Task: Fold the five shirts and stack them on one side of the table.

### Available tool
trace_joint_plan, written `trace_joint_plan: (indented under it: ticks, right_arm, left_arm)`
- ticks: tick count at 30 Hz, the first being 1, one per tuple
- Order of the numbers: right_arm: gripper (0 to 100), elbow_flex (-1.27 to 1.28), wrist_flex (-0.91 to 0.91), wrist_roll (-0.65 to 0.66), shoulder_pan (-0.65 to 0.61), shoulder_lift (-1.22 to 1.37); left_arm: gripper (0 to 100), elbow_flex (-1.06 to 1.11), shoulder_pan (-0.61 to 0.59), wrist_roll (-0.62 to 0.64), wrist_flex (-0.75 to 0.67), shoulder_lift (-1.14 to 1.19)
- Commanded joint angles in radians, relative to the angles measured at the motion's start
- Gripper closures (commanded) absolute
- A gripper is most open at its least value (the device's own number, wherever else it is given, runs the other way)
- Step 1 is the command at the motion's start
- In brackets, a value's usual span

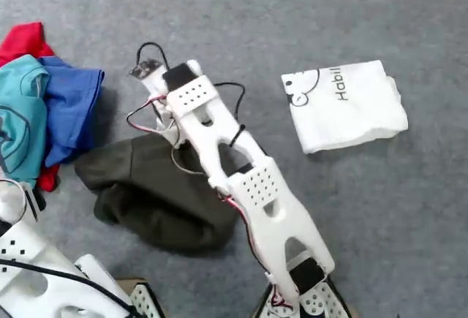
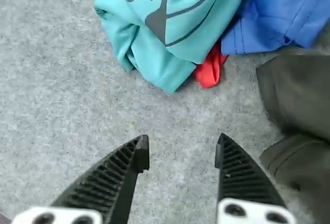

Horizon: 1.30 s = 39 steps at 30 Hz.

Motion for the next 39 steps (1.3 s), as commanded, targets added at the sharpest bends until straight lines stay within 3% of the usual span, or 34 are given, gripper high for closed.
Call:
trace_joint_plan:
  ticks: [1,9,16,25,29,34,39]
  right_arm:
    - [98.7,-0.085,0.008,0.005,0.091,-0.015]
    - [98.5,-0.107,0.011,0.003,0.371,-0.018]
    - [98.4,-0.022,0.011,0.015,0.546,-0.134]
    - [98.1,0.456,0.011,0.137,0.568,-0.41]
    - [84.1,0.619,0.009,0.198,0.566,-0.538]
    - [63.6,0.628,0.009,0.252,0.568,-0.693]
    - [64.9,0.479,-0.048,0.252,0.523,-0.74]
  left_arm:
    - [78,-0.004,-0.007,-0.008,-0.02,-0.003]
    - [78,-0.002,0.001,-0.008,-0.02,0.002]
    - [78,-0.013,0.114,0.0,-0.017,0.172]
    - [78,-0.229,0.352,0.078,-0.002,0.548]
    - [78,-0.371,0.476,0.107,0.084,0.712]
    - [78,-0.469,0.595,0.17,0.129,0.918]
    - [82,-0.472,0.696,0.175,0.12,1.099]
